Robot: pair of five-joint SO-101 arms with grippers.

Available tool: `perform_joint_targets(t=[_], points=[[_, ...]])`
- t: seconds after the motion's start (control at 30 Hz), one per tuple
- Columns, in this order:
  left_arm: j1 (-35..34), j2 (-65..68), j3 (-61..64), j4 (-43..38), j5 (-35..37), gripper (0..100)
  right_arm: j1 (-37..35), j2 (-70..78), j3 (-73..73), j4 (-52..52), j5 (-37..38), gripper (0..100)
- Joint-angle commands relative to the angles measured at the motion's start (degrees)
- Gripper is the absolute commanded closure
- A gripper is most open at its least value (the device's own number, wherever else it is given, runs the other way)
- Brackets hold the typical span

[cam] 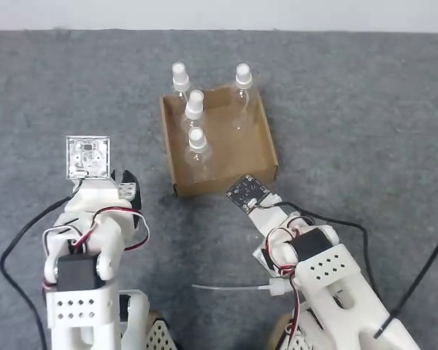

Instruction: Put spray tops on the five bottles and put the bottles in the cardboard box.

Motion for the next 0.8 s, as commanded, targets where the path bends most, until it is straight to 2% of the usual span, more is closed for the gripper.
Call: perform_joint_targets(t=[0.0,0.2,0.43,0.77], points=[[-0.26,-0.97,-0.75,-1.32,0.79,94,1.1,0.84,-4.13,-0.75,-0.97,64.8],[-0.26,-0.97,-0.75,-1.23,0.79,94,1.1,0.84,-4.92,-0.57,0.0,64.8],[-0.26,-0.97,-0.75,-1.23,0.79,94,1.1,0.84,-7.91,-0.04,7.74,64.8],[-0.35,-0.97,-0.75,-1.23,0.7,94,0.75,0.84,-11.6,8.31,20.4,64.8]])
